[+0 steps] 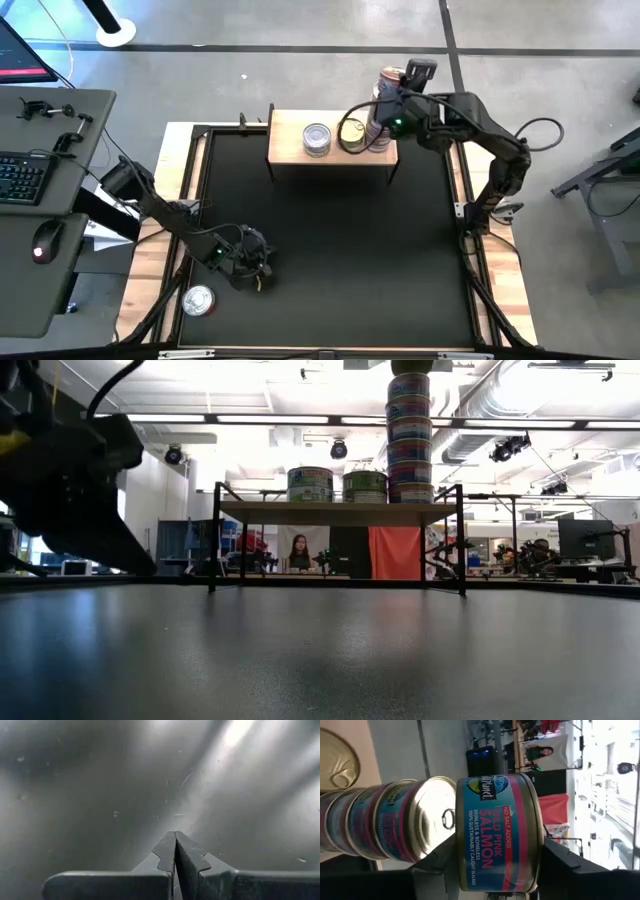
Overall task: Stack canned seafood by type on shelf
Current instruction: Stack the blue tuna can on top of the blue tuna can
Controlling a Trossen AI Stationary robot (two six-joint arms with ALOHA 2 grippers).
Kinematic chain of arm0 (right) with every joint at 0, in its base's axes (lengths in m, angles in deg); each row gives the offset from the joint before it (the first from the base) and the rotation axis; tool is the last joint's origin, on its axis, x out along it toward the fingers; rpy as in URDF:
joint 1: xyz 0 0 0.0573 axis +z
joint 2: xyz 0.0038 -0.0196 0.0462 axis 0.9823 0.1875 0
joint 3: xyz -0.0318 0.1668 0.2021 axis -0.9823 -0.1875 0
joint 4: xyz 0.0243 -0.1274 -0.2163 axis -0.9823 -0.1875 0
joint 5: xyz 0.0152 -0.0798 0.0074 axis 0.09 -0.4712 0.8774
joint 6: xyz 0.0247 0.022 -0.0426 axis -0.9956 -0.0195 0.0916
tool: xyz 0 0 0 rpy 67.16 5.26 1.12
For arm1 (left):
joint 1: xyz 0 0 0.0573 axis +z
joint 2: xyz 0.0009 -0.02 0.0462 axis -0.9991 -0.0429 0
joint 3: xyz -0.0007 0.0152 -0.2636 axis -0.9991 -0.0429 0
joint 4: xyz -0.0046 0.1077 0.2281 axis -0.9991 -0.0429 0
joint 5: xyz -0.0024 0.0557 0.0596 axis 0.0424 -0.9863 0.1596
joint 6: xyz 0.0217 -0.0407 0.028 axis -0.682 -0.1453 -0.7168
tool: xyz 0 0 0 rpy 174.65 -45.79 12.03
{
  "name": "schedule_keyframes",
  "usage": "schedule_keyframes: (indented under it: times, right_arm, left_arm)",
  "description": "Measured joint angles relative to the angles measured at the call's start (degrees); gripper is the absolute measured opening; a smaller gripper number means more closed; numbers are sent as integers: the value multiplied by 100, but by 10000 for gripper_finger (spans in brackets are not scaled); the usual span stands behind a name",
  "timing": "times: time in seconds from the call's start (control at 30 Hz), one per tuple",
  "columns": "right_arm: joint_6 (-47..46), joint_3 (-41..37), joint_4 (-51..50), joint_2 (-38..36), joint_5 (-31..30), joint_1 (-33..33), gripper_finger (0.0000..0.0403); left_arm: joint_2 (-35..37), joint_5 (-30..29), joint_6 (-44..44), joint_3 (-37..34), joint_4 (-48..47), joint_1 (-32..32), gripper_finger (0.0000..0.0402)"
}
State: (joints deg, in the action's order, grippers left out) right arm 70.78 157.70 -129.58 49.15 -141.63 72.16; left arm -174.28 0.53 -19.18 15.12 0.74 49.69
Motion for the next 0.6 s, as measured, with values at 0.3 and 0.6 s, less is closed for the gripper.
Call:
schedule_keyframes:
  times: [0.3,0.6]
  right_arm:
    - [248,-2,9,109,291,-331,168]
    - [767,-2,350,142,352,-426,168]
  left_arm:
    - [-604,253,48,0,790,-4,0]
    - [-853,332,-194,7,1547,-9,0]
